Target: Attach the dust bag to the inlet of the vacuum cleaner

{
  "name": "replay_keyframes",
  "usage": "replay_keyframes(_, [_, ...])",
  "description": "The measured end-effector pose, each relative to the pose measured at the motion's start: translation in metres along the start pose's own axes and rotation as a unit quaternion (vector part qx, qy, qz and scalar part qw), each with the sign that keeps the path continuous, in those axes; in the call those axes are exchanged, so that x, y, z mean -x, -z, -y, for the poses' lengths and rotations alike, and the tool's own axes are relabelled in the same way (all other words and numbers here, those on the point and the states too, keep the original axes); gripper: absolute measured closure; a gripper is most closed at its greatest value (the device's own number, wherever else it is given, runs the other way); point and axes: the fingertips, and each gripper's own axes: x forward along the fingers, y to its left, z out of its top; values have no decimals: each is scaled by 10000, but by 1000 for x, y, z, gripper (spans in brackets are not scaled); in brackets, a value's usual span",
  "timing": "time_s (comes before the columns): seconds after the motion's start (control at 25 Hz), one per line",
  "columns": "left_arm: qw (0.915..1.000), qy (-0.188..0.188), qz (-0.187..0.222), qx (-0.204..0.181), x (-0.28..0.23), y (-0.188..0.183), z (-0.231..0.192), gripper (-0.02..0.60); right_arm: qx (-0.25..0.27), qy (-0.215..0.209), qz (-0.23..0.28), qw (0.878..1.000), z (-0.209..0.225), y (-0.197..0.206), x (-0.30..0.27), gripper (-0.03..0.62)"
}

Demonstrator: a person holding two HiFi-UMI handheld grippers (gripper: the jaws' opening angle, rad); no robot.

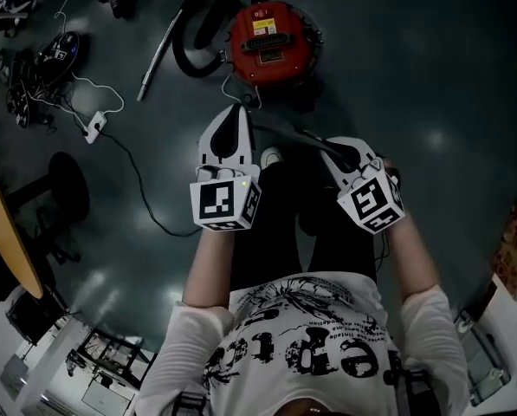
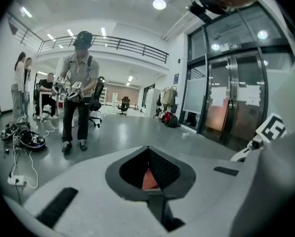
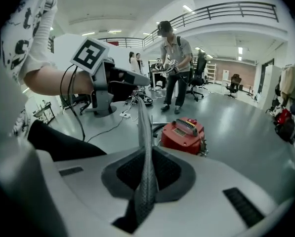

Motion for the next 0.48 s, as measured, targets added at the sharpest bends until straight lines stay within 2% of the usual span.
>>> replay_keyframes(0.08, [9985, 73, 85, -539, -23, 37, -4, 578, 161, 21, 53, 9999, 8, 29, -28, 571])
replay_keyframes(0.16, [9967, 160, 193, -768, -41, 72, -10, 578, 356, -23, 123, 9993, 14, 55, -54, 571])
replay_keyframes(0.32, [9994, 178, 240, -199, -79, 130, -35, 578, 878, -168, 270, 9956, 22, 95, -100, 571])
replay_keyframes(0.48, [9986, 99, 423, -307, -106, 156, -58, 578, 1391, -241, 469, 9889, 27, 119, -132, 571])
